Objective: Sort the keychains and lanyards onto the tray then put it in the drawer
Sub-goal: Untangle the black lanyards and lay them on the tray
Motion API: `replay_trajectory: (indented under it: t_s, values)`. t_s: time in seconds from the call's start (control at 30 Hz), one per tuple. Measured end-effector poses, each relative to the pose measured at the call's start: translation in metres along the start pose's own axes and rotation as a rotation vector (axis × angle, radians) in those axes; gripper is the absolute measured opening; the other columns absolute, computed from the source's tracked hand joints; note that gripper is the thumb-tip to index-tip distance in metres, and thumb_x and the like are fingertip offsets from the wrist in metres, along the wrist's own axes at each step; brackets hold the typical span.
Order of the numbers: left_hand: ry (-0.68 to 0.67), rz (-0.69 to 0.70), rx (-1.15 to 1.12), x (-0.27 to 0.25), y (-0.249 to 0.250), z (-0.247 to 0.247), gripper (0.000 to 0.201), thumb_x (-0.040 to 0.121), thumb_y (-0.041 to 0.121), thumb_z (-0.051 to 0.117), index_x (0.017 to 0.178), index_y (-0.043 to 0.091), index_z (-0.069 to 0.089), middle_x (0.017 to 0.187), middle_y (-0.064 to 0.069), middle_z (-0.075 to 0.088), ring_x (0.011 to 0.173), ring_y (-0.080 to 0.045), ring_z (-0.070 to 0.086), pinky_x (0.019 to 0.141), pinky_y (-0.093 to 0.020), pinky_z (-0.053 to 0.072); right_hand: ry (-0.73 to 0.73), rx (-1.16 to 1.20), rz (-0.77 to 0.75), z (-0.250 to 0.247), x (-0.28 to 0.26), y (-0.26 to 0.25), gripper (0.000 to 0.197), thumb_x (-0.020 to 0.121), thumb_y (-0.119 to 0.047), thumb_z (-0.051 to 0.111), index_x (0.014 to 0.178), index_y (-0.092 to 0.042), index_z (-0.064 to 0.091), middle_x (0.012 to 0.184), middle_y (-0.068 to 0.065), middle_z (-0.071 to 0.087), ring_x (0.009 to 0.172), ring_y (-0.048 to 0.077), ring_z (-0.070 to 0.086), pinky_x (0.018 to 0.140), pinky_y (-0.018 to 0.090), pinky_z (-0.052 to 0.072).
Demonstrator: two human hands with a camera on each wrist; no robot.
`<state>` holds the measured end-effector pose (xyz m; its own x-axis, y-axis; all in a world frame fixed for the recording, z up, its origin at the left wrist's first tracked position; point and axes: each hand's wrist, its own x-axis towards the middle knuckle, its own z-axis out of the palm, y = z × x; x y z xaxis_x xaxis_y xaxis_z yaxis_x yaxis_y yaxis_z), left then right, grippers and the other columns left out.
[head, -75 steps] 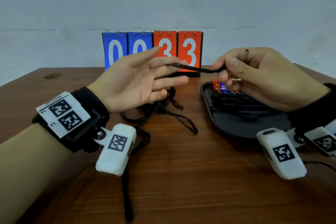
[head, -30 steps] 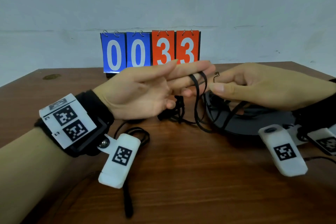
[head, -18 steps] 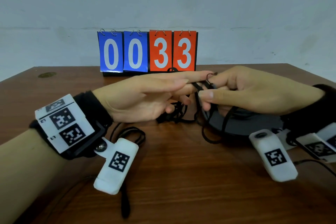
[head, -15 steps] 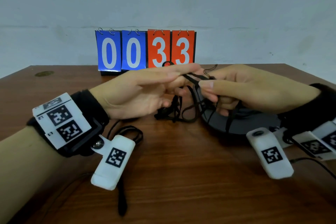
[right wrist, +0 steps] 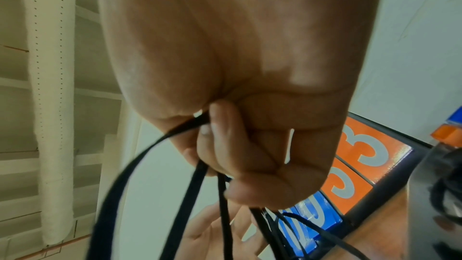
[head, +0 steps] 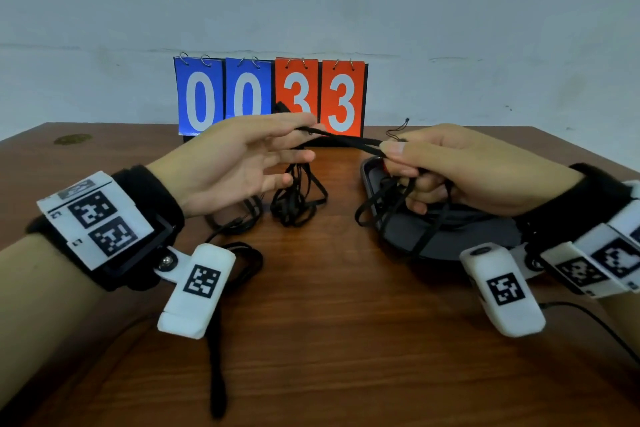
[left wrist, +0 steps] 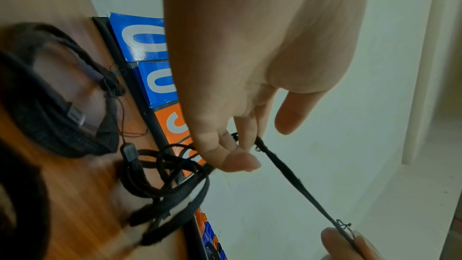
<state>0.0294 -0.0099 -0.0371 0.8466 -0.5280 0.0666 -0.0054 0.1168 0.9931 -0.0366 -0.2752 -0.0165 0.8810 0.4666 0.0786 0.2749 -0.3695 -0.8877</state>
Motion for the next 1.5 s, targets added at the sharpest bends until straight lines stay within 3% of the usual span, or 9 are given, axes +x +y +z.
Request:
replay_trajectory:
  t_s: [0.3,0.5,0.6,0.87,0.93,1.03,1.13,1.27,1.5]
  values:
    - [0.176,0.037,-0.006,-0.001,0.001,-0.001,0.034,0.103,0.015,0.053,0.133,0.020,0.068,0.133,-0.003,0.070,0.109,-0.017,0.072,0.069,-0.025,0.055,0.064,0.000,-0.003,0.000,0.000,-0.001,0.042,0.095,-0.041,0.056,0.060,-0.020,0.046,0.068,0.013,0.016,0.051,0.017,0.023,0.055,0.021,0.045]
    - [0.287,0.064,0.087,0.003,-0.001,-0.003,0.036,0.104,0.009,0.054,0.138,0.019,0.062,0.123,0.000,0.074,0.098,-0.012,0.073,0.064,-0.023,0.053,0.160,0.027,-0.034,0.000,0.000,0.000,0.046,0.086,-0.040,0.063,0.051,-0.022,0.039,0.056,0.000,0.029,0.046,0.018,0.035,0.042,0.015,0.031]
    - [0.333,0.043,0.045,0.003,0.000,-0.006,0.031,0.105,0.008,0.051,0.132,0.013,0.064,0.120,-0.001,0.076,0.095,-0.013,0.074,0.065,-0.023,0.052,0.187,0.009,-0.050,0.000,-0.002,-0.002,0.050,0.078,-0.043,0.059,0.051,-0.009,0.035,0.052,-0.001,0.034,0.046,0.020,0.042,0.043,0.017,0.027]
    - [0.373,-0.096,0.123,0.002,0.003,-0.008,0.039,0.105,0.011,0.050,0.141,0.023,0.055,0.106,-0.008,0.079,0.094,-0.021,0.078,0.062,-0.024,0.058,0.209,0.062,-0.102,0.002,-0.005,-0.006,0.044,0.076,-0.045,0.061,0.046,-0.023,0.039,0.049,-0.004,0.037,0.043,0.017,0.041,0.044,0.018,0.023]
    - [0.334,-0.130,0.245,0.001,0.005,-0.006,0.035,0.105,0.014,0.047,0.136,0.024,0.061,0.097,-0.003,0.080,0.080,-0.012,0.077,0.057,-0.021,0.054,0.208,0.091,-0.089,0.003,-0.004,-0.008,0.045,0.079,-0.045,0.059,0.048,-0.018,0.039,0.050,-0.004,0.038,0.045,0.027,0.032,0.041,0.012,0.032]
    - [0.202,-0.188,0.272,0.000,0.008,-0.005,0.027,0.101,0.023,0.057,0.119,0.018,0.075,0.073,0.006,0.065,0.052,-0.005,0.046,0.040,-0.015,0.030,0.186,0.125,-0.091,0.004,-0.004,-0.009,0.044,0.086,-0.042,0.054,0.056,-0.012,0.044,0.054,0.007,0.033,0.054,0.041,0.016,0.041,0.011,0.037]
    - [0.051,-0.210,0.260,-0.003,0.008,0.000,0.025,0.097,0.027,0.062,0.113,0.019,0.079,0.079,0.003,0.062,0.056,-0.006,0.043,0.039,-0.015,0.028,0.147,0.132,-0.092,0.005,-0.004,-0.009,0.039,0.084,-0.044,0.054,0.061,-0.014,0.057,0.060,0.024,0.018,0.059,0.039,0.013,0.043,0.013,0.038]
    - [0.041,-0.225,0.441,-0.003,0.005,0.003,0.030,0.104,0.019,0.051,0.112,0.025,0.079,0.089,0.002,0.072,0.064,-0.007,0.053,0.047,-0.017,0.036,0.097,0.133,-0.089,0.004,-0.003,-0.005,0.036,0.088,-0.045,0.053,0.069,-0.017,0.065,0.065,0.014,0.013,0.045,0.014,0.021,0.054,0.024,0.042]
    - [0.151,-0.329,0.491,-0.001,0.002,-0.003,0.043,0.076,0.032,0.076,0.118,0.020,0.076,0.123,-0.007,0.069,0.075,-0.010,0.052,0.045,-0.015,0.037,0.067,0.118,-0.064,0.000,-0.002,-0.001,0.038,0.089,-0.046,0.052,0.075,-0.016,0.069,0.059,0.003,0.019,0.048,0.016,0.019,0.053,0.025,0.043]
